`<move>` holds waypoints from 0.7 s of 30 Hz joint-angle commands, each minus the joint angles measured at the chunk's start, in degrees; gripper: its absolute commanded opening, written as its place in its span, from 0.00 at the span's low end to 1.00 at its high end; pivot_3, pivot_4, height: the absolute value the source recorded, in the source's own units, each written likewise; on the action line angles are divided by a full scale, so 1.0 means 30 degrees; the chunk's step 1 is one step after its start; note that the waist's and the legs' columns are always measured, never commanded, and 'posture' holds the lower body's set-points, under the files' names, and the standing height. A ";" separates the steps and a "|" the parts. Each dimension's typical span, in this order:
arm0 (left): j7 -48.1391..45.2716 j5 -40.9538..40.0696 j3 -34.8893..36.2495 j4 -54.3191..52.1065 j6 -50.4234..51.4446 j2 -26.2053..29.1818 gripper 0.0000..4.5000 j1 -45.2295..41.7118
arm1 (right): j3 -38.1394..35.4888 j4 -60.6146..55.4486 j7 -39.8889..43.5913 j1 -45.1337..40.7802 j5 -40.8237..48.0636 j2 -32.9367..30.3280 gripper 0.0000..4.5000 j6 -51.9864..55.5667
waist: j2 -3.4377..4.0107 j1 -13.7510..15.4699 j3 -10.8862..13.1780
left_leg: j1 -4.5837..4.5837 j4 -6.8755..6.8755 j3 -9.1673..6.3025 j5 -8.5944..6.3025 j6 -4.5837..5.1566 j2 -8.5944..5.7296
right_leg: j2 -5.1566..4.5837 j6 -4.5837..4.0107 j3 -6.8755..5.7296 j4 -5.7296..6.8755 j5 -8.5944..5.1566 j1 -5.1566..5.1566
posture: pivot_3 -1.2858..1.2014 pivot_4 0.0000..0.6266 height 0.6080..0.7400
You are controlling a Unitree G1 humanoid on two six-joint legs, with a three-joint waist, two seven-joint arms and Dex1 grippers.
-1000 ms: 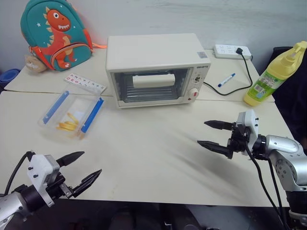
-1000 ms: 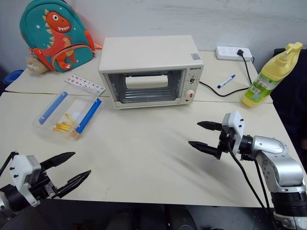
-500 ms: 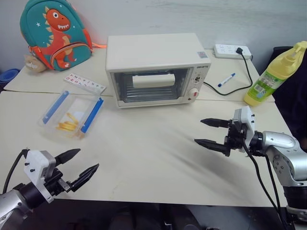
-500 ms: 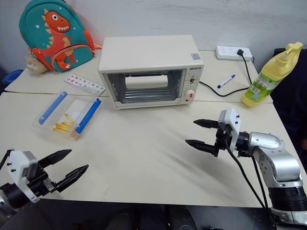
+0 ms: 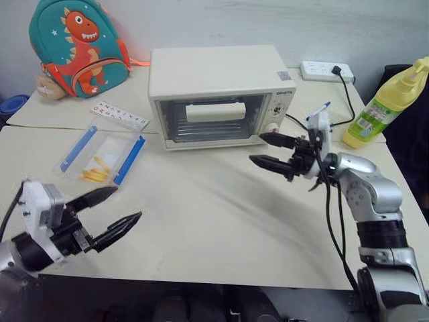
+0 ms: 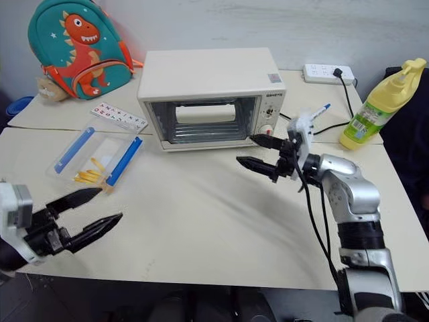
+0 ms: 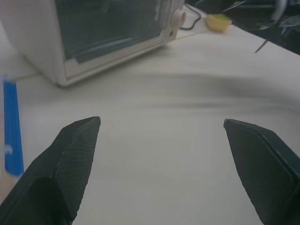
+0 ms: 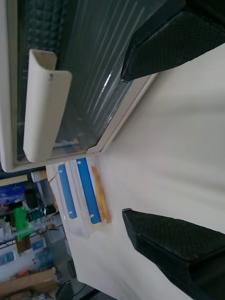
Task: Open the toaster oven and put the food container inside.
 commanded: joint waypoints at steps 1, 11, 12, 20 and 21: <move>0.0391 -0.1921 0.1065 -0.0044 0.0600 0.1194 1.00 -0.1021 | 0.0370 0.1876 0.0251 -0.1495 -0.1044 0.0494 1.00 -0.1506 | 0.0037 -0.0034 0.0022 | 0.0003 0.0001 0.0008 0.0005 -0.0006 -0.0002 | 0.0000 -0.0003 0.0004 0.0030 -0.0002 -0.0006 | 0.52 0.24 1.00; 0.0986 -0.2026 0.1165 0.0217 0.1092 0.1996 1.00 -0.2121 | 0.0639 0.5565 0.0808 -0.4623 -0.2638 0.2017 1.00 -0.3637 | 0.0103 -0.0223 0.0064 | -0.0024 -0.0001 0.0071 0.0055 -0.0088 0.0000 | 0.0019 -0.0021 0.0036 0.0149 -0.0016 -0.0111 | 0.52 0.24 1.00; 0.0982 -0.1990 0.1158 0.0230 0.1096 0.1992 1.00 -0.2142 | 0.0642 0.5574 0.0897 -0.4670 -0.2675 0.2048 1.00 -0.3713 | 0.0103 -0.0230 0.0064 | -0.0023 -0.0001 0.0071 0.0055 -0.0089 0.0000 | 0.0019 -0.0021 0.0036 0.0152 -0.0017 -0.0111 | 0.52 0.24 1.00; 0.1887 0.0545 -0.0916 0.2527 0.0350 0.2068 0.91 -0.4853 | 0.1234 0.0489 0.3489 -0.2758 -0.1044 0.1468 1.00 -0.1484 | 0.0110 -0.0277 0.0069 | -0.0053 -0.0009 0.0060 0.0064 -0.0104 0.0010 | 0.0028 -0.0020 0.0030 0.0162 -0.0016 -0.0138 | 0.52 0.24 1.00; 0.2169 0.0894 -0.1460 0.3038 0.0312 0.2103 0.87 -0.5659 | 0.1254 -0.0036 0.3590 -0.2392 -0.0956 0.1369 1.00 -0.1331 | 0.0110 -0.0274 0.0069 | -0.0081 -0.0005 0.0058 0.0065 -0.0107 0.0010 | 0.0028 -0.0021 0.0028 0.0167 -0.0016 -0.0160 | 0.52 0.24 1.00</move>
